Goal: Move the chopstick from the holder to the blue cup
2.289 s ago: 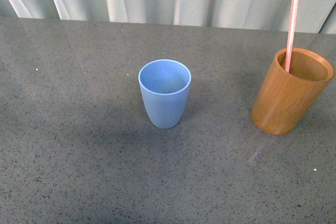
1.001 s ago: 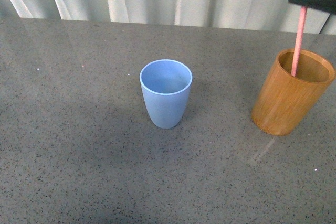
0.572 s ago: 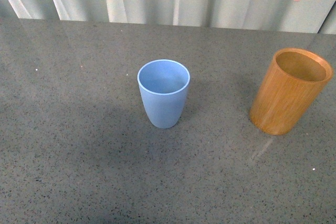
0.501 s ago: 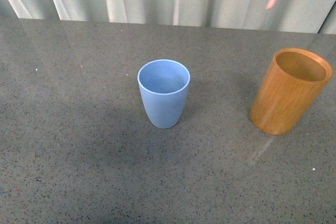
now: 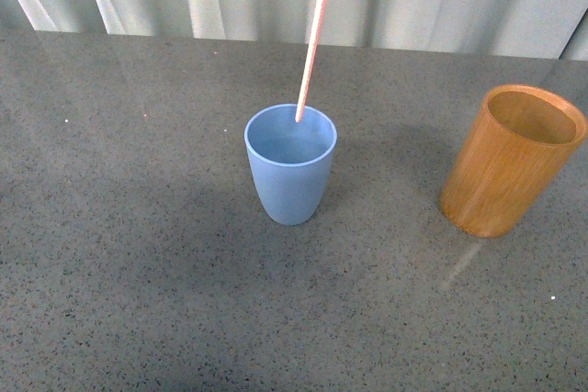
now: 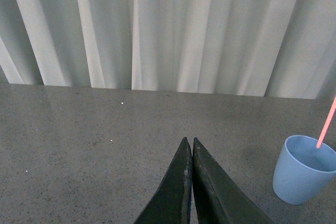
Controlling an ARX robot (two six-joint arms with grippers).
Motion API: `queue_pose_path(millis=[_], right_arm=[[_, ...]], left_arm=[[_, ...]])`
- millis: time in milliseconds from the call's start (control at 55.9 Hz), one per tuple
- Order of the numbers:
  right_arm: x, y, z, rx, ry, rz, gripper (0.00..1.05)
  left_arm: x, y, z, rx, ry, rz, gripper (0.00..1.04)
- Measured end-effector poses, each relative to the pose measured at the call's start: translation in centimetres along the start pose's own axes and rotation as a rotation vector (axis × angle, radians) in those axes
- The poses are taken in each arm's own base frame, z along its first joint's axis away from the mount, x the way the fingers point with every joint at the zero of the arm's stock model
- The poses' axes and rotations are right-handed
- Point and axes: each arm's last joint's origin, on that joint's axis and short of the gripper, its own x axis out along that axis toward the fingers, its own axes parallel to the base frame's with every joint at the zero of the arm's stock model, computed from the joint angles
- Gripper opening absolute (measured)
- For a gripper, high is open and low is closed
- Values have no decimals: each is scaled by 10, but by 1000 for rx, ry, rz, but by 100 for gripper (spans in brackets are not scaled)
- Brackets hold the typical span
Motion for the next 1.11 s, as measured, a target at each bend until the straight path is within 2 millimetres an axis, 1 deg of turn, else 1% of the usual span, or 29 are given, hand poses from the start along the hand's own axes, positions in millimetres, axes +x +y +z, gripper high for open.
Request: queue_pose_path(millis=[179, 340, 447, 519, 537, 572, 608, 680, 733, 751, 823, 841, 858, 876, 894, 930, 1001, 1109], right_arm=[[13, 0, -15, -15, 63, -4, 3], [18, 0, -24, -32, 89, -3, 4], [17, 1, -26, -36, 90, -2, 22], [12, 0, -27, -37, 81, -5, 34], [11, 0, -27, -35, 80, -6, 36], [3, -1, -25, -31, 60, -13, 45], [-8, -2, -21, -25, 29, -19, 53], [-27, -4, -11, -40, -23, -56, 64], [-51, -5, 1, -81, -89, -121, 75], [-56, -5, 2, -85, -101, -133, 77], [-90, -8, 12, -120, -179, -220, 89], [-104, -6, 12, -146, -228, -315, 87], [-109, -6, 12, -163, -245, -357, 86], [-122, -6, 11, -189, -289, -467, 80], [-126, -6, 11, -201, -304, -523, 79], [-141, -6, 7, -218, -339, -646, 71], [-156, -6, -4, -236, -348, -729, 61], [-170, -6, -28, -252, -304, -739, 43]], left_arm=[[0, 0, 0, 0, 0, 0, 4], [0, 0, 0, 0, 0, 0, 4], [0, 0, 0, 0, 0, 0, 4], [0, 0, 0, 0, 0, 0, 4], [0, 0, 0, 0, 0, 0, 4], [0, 0, 0, 0, 0, 0, 4], [0, 0, 0, 0, 0, 0, 4], [0, 0, 0, 0, 0, 0, 4], [0, 0, 0, 0, 0, 0, 4], [0, 0, 0, 0, 0, 0, 4], [0, 0, 0, 0, 0, 0, 4], [0, 0, 0, 0, 0, 0, 4], [0, 0, 0, 0, 0, 0, 4], [0, 0, 0, 0, 0, 1, 4], [0, 0, 0, 0, 0, 0, 4], [0, 0, 0, 0, 0, 0, 4], [0, 0, 0, 0, 0, 0, 4], [0, 0, 0, 0, 0, 0, 4]])
